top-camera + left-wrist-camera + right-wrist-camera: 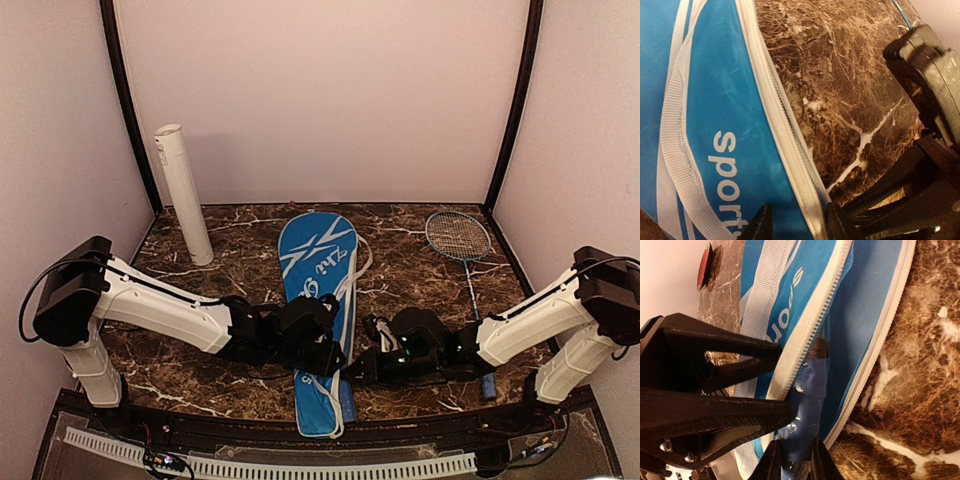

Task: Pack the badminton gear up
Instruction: Adjust the racket in the racket bag.

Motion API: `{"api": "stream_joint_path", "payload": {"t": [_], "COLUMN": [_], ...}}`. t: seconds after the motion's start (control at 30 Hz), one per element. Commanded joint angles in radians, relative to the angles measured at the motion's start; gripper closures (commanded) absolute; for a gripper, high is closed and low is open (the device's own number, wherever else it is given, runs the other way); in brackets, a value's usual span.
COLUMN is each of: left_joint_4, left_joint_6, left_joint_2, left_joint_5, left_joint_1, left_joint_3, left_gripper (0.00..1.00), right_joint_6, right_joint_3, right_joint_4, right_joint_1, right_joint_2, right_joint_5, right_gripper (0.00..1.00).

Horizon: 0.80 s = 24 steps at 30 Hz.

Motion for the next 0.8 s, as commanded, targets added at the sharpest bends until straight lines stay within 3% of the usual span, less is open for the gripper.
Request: {"api": "stream_joint_path", "payload": {"t": [0.0,0.23,0.77], "left_joint_4": [-0.033,-0.008,0.118], "left_joint_6": [-0.001,-0.004,-0.025], "left_joint_2": [-0.006,-0.030,-0.120], "left_joint_5": [-0.007,0.001,0.068], "left_joint_1": [-0.004,-0.005,-0.005], "left_joint_3": [-0.005,-0.013,-0.068], "left_gripper": [0.70,1.00,1.00], "right_joint_6": [-0.013,-0.022,-0.034], "right_joint_3": [0.015,0.030,0.073], "right_joint_4": [0.051,0.054,0.132], "right_joint_1": [-0.005,-0.005,-0.042], "right_joint_2": [0.012,0.021,0.129], "right_joint_5": [0.012,0.049,0.075], "right_gripper": [0.81,0.81,0.82]}}
